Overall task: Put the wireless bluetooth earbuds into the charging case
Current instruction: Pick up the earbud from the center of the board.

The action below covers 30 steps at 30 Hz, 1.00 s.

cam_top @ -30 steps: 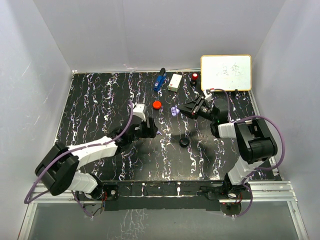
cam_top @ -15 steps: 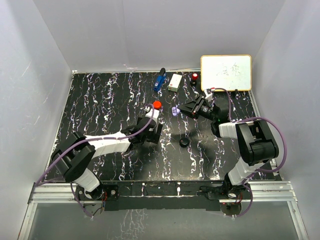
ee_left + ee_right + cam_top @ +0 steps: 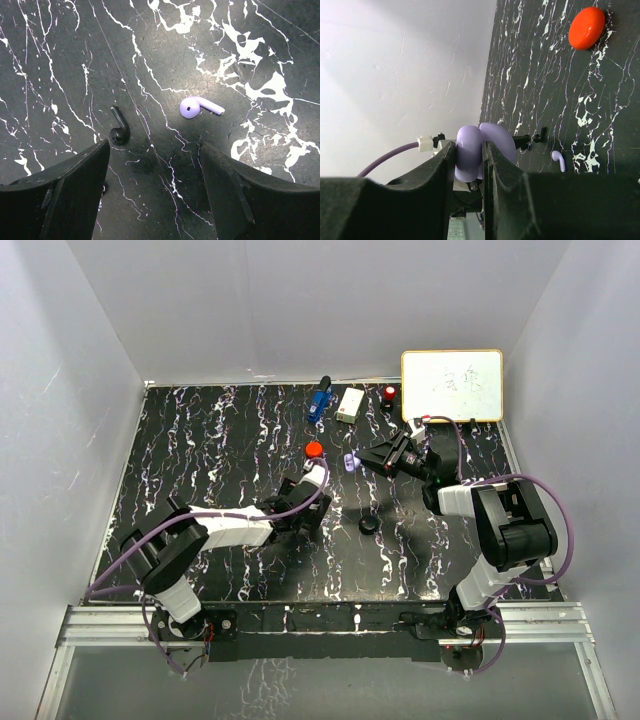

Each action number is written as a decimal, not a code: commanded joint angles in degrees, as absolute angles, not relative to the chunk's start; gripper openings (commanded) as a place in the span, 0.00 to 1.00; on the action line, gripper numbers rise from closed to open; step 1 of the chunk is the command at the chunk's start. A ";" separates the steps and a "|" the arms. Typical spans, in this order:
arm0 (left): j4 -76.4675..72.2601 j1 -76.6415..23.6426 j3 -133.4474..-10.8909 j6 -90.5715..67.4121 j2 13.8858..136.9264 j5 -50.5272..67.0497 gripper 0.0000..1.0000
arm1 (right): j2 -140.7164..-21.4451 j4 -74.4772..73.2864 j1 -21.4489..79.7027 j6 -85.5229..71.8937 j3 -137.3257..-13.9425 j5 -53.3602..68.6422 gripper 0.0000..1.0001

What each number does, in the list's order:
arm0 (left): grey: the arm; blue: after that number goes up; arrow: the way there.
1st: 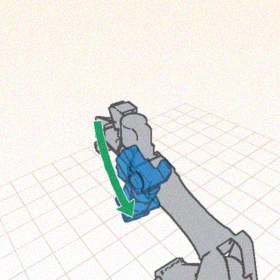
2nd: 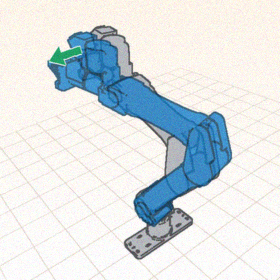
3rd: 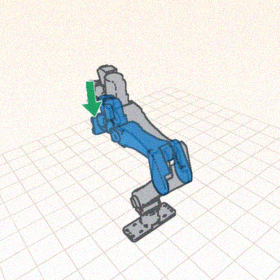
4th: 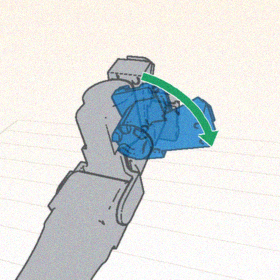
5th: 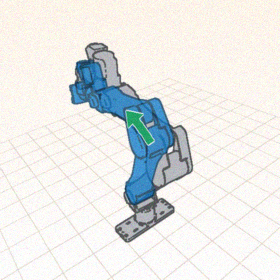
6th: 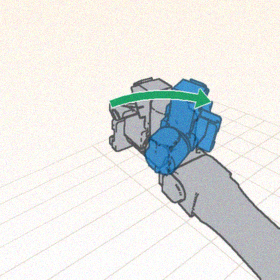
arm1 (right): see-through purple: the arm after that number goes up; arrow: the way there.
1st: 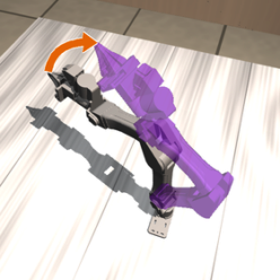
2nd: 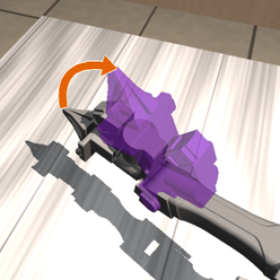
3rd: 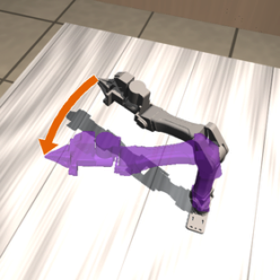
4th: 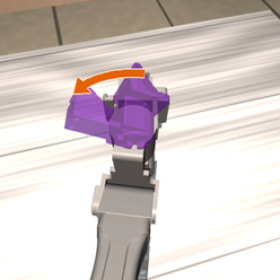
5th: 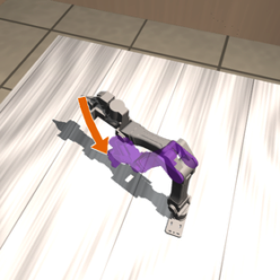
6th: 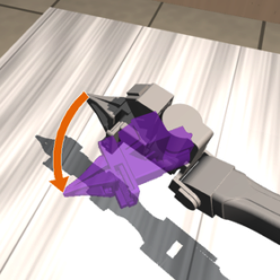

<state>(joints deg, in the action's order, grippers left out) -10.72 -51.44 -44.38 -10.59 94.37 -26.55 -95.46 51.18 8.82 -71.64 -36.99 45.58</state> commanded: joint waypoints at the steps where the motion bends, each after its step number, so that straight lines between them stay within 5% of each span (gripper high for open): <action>1: -12.66 -52.20 -46.17 -7.58 94.95 -29.23 0.72 | -94.49 55.09 8.43 -71.01 -37.19 45.83 0.00; 30: -12.39 -52.00 -49.58 -5.72 101.22 -31.73 0.71 | -94.59 56.43 7.78 -71.89 -36.74 46.42 0.00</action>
<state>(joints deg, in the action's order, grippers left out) -14.31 -52.14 -48.60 -6.55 100.09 -30.39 -95.46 52.49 8.12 -72.05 -36.86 46.02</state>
